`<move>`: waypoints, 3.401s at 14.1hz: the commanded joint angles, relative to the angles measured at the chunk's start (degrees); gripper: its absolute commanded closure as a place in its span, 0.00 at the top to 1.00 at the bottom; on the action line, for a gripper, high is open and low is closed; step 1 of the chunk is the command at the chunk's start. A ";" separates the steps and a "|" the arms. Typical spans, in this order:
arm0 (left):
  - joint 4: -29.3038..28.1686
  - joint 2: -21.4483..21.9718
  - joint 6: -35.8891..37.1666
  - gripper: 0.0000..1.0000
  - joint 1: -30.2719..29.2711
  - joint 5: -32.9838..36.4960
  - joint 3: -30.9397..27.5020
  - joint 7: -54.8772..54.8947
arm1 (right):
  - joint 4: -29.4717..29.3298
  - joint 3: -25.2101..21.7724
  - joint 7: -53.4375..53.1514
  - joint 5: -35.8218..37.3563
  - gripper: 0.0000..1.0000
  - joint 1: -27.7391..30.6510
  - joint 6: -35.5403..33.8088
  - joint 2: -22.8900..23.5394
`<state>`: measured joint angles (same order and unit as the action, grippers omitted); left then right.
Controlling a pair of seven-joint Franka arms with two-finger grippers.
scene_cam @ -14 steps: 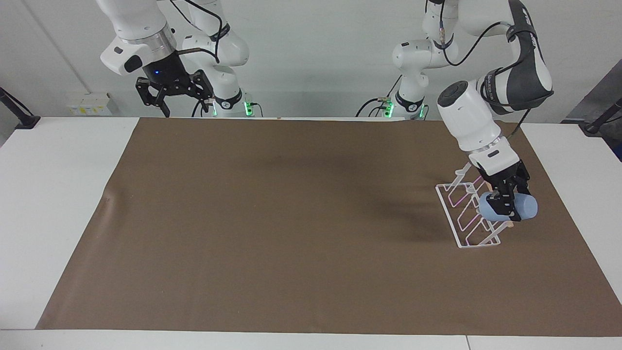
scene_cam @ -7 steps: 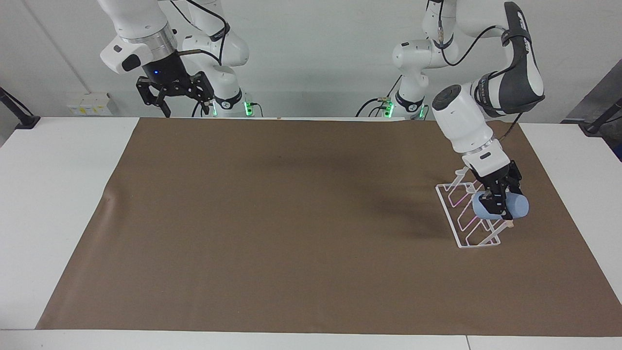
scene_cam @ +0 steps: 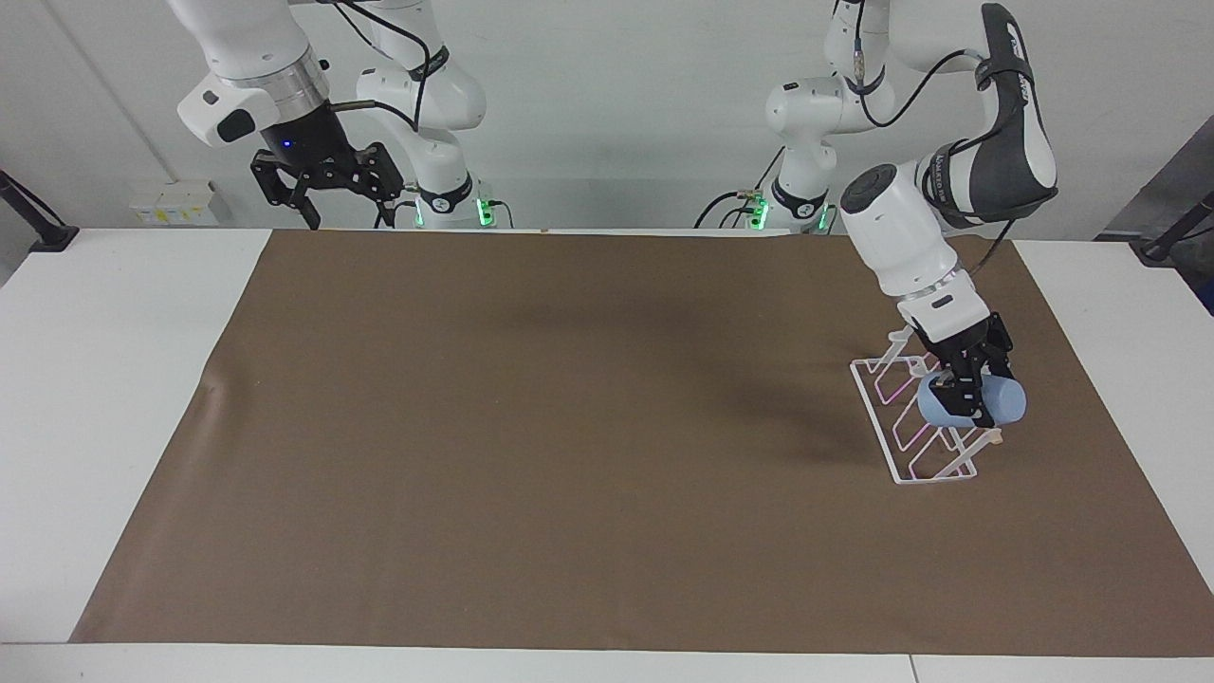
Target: Hang cup on cup holder
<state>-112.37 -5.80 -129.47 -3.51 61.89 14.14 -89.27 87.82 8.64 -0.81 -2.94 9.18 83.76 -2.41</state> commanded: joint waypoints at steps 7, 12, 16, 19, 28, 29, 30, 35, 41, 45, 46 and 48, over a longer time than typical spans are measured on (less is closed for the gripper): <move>-3.91 2.99 -1.66 1.00 -0.27 1.91 -0.16 -2.14 | 2.53 -8.02 4.94 3.82 1.00 -5.84 3.25 -1.02; -2.86 2.64 -1.75 1.00 0.00 1.83 0.01 -2.31 | 3.59 -8.02 4.51 3.65 1.00 -5.84 3.16 -1.63; 1.79 -0.17 -4.73 1.00 -0.53 -2.54 0.28 -1.26 | 3.59 -8.02 0.13 3.21 1.00 -5.84 3.16 -1.63; 5.74 -2.45 -4.48 1.00 0.34 -11.33 0.62 -0.82 | 3.59 -7.67 -6.91 3.21 1.00 -5.84 2.73 -1.63; 15.76 -2.99 -2.73 1.00 2.37 -32.17 1.86 5.85 | 3.50 -8.20 -6.22 2.86 1.00 -4.26 2.12 -1.81; 16.30 -2.46 -1.33 1.00 1.93 -33.84 2.29 7.08 | 3.41 -8.11 -6.22 2.94 1.00 -4.43 2.11 -1.90; 17.00 -1.68 0.17 1.00 1.58 -36.21 2.38 8.48 | 3.50 -8.11 -6.22 2.86 1.00 -4.61 2.02 -1.99; 21.22 2.98 10.62 1.00 -1.67 -49.74 2.21 23.58 | 3.41 -8.11 -6.22 2.86 1.00 -4.52 2.02 -1.99; 21.14 6.06 19.23 1.00 -6.42 -58.01 1.60 47.38 | 3.50 -8.11 -6.22 2.86 1.00 -4.52 2.02 -1.99; 20.52 7.03 24.51 1.00 -9.59 -61.37 1.33 64.88 | 3.50 -8.11 -6.22 2.86 1.00 -4.52 2.02 -1.99; 20.52 7.21 26.53 1.00 -9.59 -61.37 1.07 69.10 | 3.50 -8.11 -6.22 2.86 1.00 -4.61 2.02 -1.99; 20.08 8.26 28.56 1.00 -9.76 -61.37 0.72 77.54 | 3.50 -8.11 -6.22 2.86 1.00 -4.61 2.02 -1.99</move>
<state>-91.10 0.18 -103.62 -12.62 1.67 14.89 -19.36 89.92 0.26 -6.47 -0.36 4.36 85.61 -3.15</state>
